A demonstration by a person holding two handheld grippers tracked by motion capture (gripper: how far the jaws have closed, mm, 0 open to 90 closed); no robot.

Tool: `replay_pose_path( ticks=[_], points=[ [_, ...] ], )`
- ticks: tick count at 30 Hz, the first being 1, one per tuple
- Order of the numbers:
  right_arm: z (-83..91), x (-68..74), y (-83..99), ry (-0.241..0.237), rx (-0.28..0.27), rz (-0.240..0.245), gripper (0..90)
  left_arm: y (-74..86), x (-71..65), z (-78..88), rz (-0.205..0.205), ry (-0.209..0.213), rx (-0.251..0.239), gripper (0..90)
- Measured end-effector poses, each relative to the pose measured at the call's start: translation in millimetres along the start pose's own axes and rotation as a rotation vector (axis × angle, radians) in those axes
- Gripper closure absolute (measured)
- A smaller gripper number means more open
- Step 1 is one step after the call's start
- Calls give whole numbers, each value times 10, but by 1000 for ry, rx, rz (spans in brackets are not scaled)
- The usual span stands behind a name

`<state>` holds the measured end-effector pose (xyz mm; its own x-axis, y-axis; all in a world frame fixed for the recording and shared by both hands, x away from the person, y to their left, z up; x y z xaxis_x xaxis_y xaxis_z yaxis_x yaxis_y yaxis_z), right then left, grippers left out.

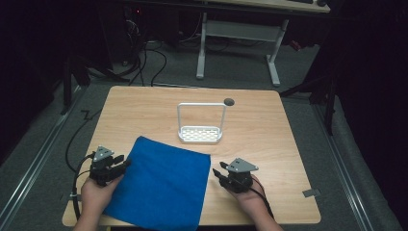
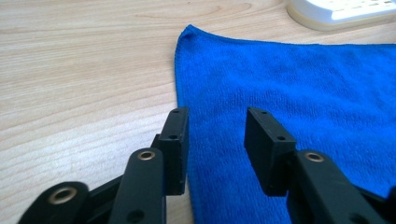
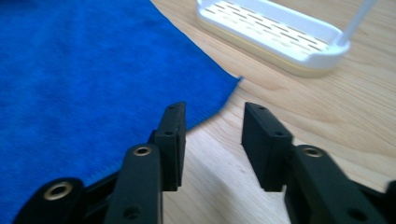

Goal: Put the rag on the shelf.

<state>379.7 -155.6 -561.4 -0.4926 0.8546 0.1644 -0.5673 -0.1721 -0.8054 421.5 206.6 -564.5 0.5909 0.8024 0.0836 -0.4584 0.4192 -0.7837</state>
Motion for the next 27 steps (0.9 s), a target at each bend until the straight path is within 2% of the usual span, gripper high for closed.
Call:
replay_pose_path(
  ticks=[2, 3, 4, 5, 8, 11, 12, 13, 16, 17, 20, 22, 23, 24, 27],
  points=[
    [-8, 67, -11, -21, -4, 8, 647, 16, 3, 23, 0, 1, 0, 641],
    [-22, 143, -19, -47, 3, 15, 674, 26, 3, 35, 0, 3, 1, 665],
    [-22, 143, -19, -47, 3, 15, 674, 38, 2, 45, 1, 6, 1, 665],
    [-37, 232, -19, -75, 13, 16, 692, 69, 2, 65, 0, 7, 7, 687],
    [-71, 366, -2, -121, 36, 32, 742, 121, -6, 94, -13, 18, 25, 747],
    [-123, 507, 45, -148, 75, 68, 842, 154, -24, 113, -26, 31, 37, 814],
    [-123, 507, 45, -148, 75, 68, 842, 154, -24, 113, -26, 31, 37, 832],
    [-151, 590, 98, -171, 109, 91, 900, 173, -49, 121, -42, 48, 52, 854],
    [-163, 670, 156, -189, 140, 115, 900, 179, -78, 111, -58, 61, 58, 882],
    [-168, 733, 200, -197, 160, 140, 900, 184, -106, 91, -72, 74, 69, 885],
    [-182, 773, 244, -192, 181, 158, 900, 199, -146, 51, -88, 93, 90, 893],
    [-189, 773, 258, -187, 190, 159, 900, 206, -156, 40, -90, 95, 96, 893],
    [-206, 761, 286, -182, 207, 158, 900, 232, -177, 14, -105, 106, 120, 894],
    [-208, 757, 292, -183, 206, 152, 900, 231, -181, 11, -110, 107, 115, 894],
    [-201, 739, 292, -182, 212, 147, 900, 233, -183, 13, -98, 117, 116, 893]
  ],
)
Point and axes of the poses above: each handheld gripper's, and its own axes: z roughly backward along the jaws, y roughly out of its underside, x roughly to its left, the point moved 8 cm from there along -z, roughly forward along the jaws, and after that the axes turned 15 degrees about -z, right-handed, at the moved point
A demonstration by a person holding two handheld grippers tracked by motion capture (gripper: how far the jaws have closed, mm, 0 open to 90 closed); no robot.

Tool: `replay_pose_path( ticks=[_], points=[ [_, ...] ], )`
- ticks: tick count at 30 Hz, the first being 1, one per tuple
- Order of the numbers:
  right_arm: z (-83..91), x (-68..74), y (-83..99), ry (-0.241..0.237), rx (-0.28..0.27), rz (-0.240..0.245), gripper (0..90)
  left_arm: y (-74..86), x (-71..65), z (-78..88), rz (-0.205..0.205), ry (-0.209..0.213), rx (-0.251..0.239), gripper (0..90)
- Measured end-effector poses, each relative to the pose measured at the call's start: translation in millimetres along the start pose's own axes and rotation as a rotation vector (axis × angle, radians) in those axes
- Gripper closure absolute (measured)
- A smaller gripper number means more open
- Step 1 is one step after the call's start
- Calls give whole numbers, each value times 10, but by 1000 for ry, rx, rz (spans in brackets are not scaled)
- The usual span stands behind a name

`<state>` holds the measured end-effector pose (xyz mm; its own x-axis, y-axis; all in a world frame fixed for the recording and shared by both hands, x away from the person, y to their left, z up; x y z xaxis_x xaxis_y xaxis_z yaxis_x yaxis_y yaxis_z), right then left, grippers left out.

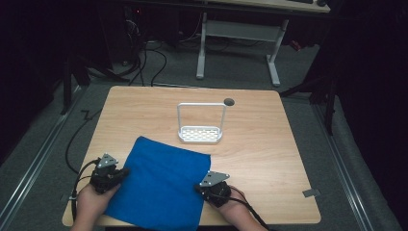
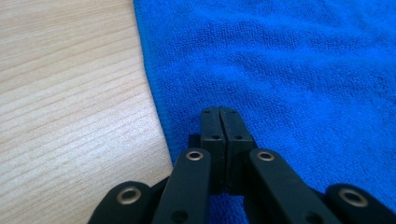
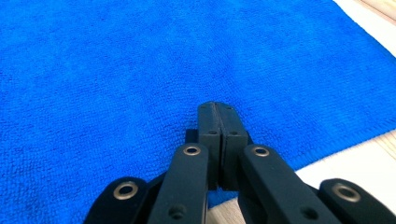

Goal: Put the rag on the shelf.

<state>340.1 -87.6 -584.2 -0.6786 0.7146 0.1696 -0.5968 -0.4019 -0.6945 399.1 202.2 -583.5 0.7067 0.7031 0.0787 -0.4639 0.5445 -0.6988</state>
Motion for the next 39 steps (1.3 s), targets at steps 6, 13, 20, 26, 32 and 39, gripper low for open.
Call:
replay_pose_path(
  ticks=[6, 13, 20, 26, 32, 39],
  points=[
    [52, -108, 24, 25, -6, -16, 900, -32, -106, -18, -25, 25, -2, 894],
    [182, -332, 96, 68, -14, -61, 900, -123, -323, -77, -65, 79, -5, 892],
    [347, -567, 197, 115, -24, -105, 900, -269, -639, -174, -146, 150, -7, 881],
    [443, -735, 247, 154, -29, -139, 900, -350, -802, -230, -181, 198, -7, 879],
    [605, -934, 351, 190, -31, -178, 900, -419, -1023, -271, -217, 253, -17, 875],
    [701, -1046, 416, 208, -38, -188, 900, -453, -1199, -281, -253, 284, -19, 867]
  ],
)
Point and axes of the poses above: each handheld gripper's, and its own axes: z roughly backward along the jaws, y roughly out of its underside, x roughly to its left, the point moved 8 cm from there along -z, roughly forward along the jaws, and after that the axes turned 15 degrees about -z, right-handed, at the moved point
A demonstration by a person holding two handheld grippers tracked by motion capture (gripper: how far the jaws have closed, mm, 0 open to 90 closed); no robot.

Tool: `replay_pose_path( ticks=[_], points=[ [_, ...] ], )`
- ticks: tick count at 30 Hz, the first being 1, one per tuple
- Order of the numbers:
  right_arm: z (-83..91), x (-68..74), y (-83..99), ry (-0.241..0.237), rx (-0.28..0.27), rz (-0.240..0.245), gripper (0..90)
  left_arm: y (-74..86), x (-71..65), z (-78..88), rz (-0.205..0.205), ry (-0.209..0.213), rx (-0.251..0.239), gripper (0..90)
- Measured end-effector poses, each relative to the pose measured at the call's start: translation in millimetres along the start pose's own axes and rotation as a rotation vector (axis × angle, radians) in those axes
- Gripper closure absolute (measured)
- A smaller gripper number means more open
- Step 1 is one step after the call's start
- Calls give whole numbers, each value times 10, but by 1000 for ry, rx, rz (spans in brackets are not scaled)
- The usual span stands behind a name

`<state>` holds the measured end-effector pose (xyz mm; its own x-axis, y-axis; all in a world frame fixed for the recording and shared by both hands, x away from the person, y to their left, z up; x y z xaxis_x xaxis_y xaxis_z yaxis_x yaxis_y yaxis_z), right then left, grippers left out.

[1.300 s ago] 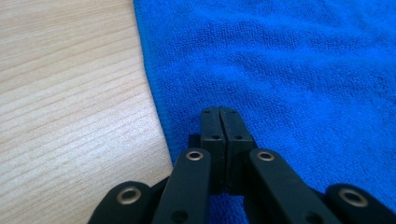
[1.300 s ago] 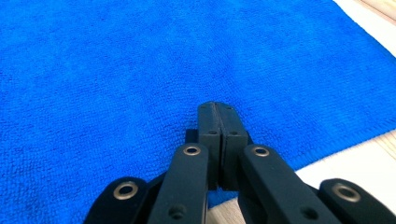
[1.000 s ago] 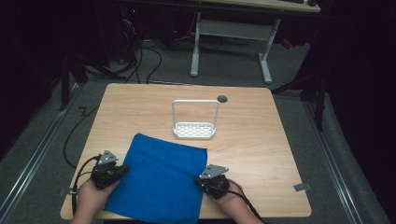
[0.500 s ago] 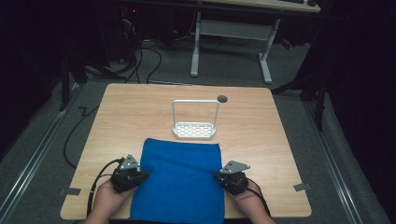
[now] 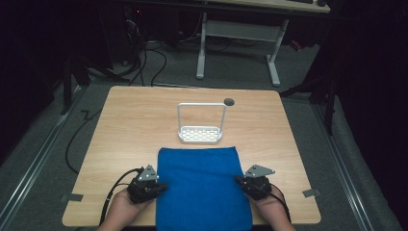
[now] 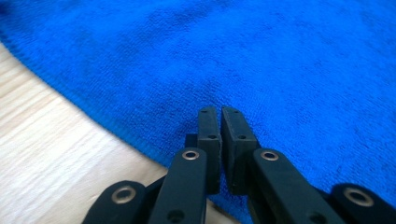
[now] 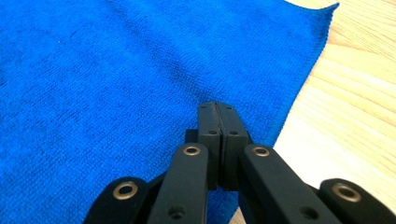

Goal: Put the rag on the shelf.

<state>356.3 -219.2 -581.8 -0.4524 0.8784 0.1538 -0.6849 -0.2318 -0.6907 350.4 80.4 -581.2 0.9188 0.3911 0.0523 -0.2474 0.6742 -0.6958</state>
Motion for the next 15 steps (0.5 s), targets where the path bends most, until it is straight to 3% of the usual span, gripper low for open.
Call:
replay_pose_path(
  ticks=[6, 10, 12, 15],
  points=[
    [-4, -3, -3, 0, -2, -6, 892, -12, -17, -6, -6, 7, 4, 861],
    [2, 3, 0, -10, 1, -21, 871, -26, 26, 28, -12, -30, -5, 826],
    [43, 20, -41, -26, -29, -16, 830, -26, 160, 75, 20, -114, -36, 748],
    [107, 49, -128, -53, -95, -21, 805, -20, 352, 121, 73, -208, -72, 724]
  ],
)
Point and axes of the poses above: each handheld gripper's, and its own axes: z roughly backward along the jaws, y roughly out of its underside, x roughly to its left, the point moved 8 cm from there along -z, roughly forward along the jaws, and after that the axes turned 15 degrees about -z, right-handed, at the moved point
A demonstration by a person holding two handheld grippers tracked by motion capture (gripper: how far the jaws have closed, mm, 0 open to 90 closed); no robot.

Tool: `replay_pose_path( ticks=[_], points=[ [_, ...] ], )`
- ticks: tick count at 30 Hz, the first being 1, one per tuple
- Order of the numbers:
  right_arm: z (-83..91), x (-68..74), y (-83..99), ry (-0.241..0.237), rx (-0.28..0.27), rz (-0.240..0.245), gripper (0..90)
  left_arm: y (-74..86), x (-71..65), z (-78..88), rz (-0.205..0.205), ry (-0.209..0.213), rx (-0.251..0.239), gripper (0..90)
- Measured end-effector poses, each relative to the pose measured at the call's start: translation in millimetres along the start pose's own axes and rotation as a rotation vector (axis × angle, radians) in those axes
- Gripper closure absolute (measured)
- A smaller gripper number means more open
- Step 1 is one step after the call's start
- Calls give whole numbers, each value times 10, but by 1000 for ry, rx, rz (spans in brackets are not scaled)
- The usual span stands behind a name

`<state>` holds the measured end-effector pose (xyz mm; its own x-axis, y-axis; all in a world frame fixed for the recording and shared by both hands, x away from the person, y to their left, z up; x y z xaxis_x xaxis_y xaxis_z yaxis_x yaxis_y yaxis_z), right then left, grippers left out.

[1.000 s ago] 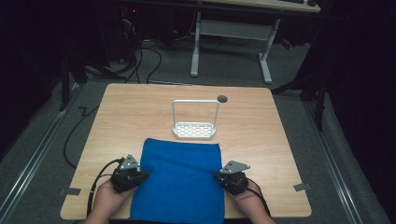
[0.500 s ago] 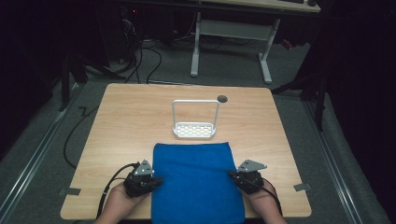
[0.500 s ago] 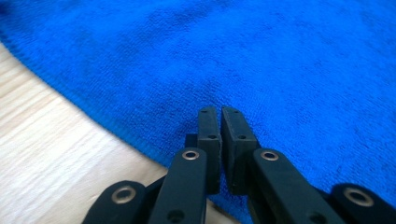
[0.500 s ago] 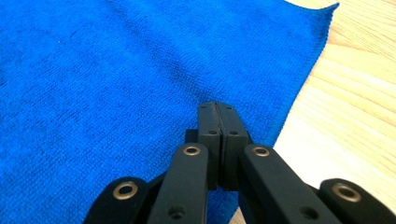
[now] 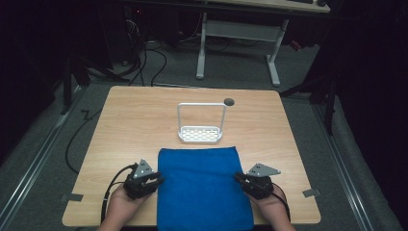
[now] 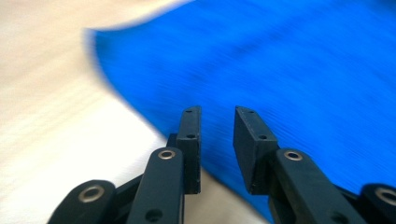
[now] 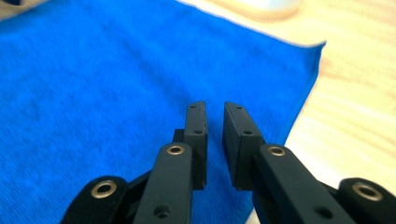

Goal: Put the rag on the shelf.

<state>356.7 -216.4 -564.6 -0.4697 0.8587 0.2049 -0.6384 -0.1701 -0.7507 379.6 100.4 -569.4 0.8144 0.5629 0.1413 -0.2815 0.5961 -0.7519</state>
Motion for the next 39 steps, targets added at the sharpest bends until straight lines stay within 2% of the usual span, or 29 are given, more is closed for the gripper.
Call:
replay_pose_path(
  ticks=[1, 2, 3, 4, 5, 7, 9, 10, 14, 16, 21, 24, 27, 36, 38, 39],
  points=[
    [0, 0, 0, 0, 0, 0, 805, 0, 0, 0, 0, 0, 0, 715],
    [10, 12, -13, -5, -10, -4, 798, -8, 76, -14, 35, -26, -16, 715],
    [12, 19, -20, -5, -17, 0, 794, -8, 134, -30, 44, -51, -16, 701],
    [4, 30, -16, -9, -14, 5, 789, -8, 172, -47, 47, -70, -12, 682],
    [-2, 33, -14, -9, -13, 7, 784, -15, 256, -102, 50, -112, 3, 674],
    [-7, 33, -11, -10, -9, 8, 783, -23, 291, -128, 53, -128, 11, 652],
    [-14, 32, -3, -15, -4, 6, 776, -43, 362, -180, 50, -164, 20, 644],
    [-15, 31, -3, -20, -4, 5, 773, -66, 429, -252, 70, -178, 27, 640],
    [-1, 33, -8, -26, -7, 6, 767, -116, 500, -361, 78, -191, 34, 630],
    [3, 34, -8, -28, -8, 7, 766, -174, 552, -477, 88, -191, 49, 606],
    [-4, 37, -5, -31, -3, 7, 764, -227, 603, -592, 90, -195, 71, 583],
    [-8, 37, 0, -32, 0, 7, 764, -213, 648, -640, 111, -194, 68, 599],
    [-15, 31, 2, -31, 3, 4, 763, -200, 689, -643, 133, -180, 46, 660],
    [-41, 9, 3, -23, 4, 0, 761, -197, 701, -628, 119, -157, 19, 791],
    [-43, -33, -6, -10, -5, -14, 754, -204, 702, -600, 144, -139, -18, 810],
    [-43, -33, -6, -10, -5, -14, 754, -204, 702, -600, 144, -139, -18, 816]
  ],
)
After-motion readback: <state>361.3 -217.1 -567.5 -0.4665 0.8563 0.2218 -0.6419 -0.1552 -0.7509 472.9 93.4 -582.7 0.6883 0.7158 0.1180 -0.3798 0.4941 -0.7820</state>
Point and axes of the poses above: each handheld gripper's, and its own axes: z roughly backward along the jaws, y roughly out of its underside, x roughly to its left, the point moved 8 cm from there along -z, roughly forward along the jaws, and after that the axes turned 15 degrees about -z, right-handed, at the moved point
